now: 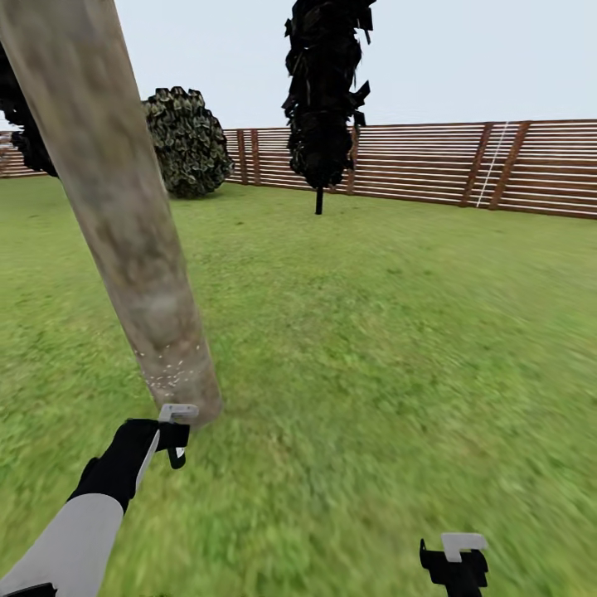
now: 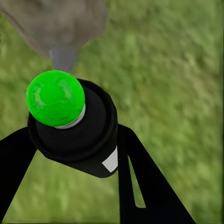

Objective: In the garden, pick up the pesticide atomizer on the floor and spray pesticide onto both trees until each tree trunk is fully covered.

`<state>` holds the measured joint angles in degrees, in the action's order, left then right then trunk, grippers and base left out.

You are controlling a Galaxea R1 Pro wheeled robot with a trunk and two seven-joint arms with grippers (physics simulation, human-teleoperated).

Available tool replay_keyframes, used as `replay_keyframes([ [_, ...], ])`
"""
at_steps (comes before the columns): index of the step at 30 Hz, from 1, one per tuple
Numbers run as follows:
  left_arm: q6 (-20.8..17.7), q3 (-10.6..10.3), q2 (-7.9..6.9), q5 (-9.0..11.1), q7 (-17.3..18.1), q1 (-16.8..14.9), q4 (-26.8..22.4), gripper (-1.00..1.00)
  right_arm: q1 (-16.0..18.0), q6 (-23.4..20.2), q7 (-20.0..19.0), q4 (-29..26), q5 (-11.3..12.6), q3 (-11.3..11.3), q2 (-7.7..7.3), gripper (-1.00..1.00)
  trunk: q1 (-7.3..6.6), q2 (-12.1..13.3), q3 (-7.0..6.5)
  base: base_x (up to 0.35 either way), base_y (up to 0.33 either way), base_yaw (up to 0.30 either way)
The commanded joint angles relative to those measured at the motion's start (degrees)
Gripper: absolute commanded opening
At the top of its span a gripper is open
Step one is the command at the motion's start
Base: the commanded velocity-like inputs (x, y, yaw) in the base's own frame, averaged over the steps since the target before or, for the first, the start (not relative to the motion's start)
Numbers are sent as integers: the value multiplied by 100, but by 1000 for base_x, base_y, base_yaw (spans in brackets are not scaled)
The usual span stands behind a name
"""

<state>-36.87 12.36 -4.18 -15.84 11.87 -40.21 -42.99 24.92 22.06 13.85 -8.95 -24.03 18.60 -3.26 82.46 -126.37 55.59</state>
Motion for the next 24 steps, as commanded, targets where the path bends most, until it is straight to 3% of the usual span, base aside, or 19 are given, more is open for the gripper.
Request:
replay_keyframes([
  [1,-22,20,-2,-60,54,-5,-8,-100,4,19,18,10,-61,38,1,100,-1,-2,5,0,-277,251],
  [10,-22,20,-21,-60,52,-5,-8,-100,4,18,16,8,-62,38,1,100,-1,-2,5,7,-277,267],
  [24,-22,25,-30,-60,52,-5,-10,-100,4,18,15,7,-60,38,1,100,-1,-2,5,154,-262,15],
])
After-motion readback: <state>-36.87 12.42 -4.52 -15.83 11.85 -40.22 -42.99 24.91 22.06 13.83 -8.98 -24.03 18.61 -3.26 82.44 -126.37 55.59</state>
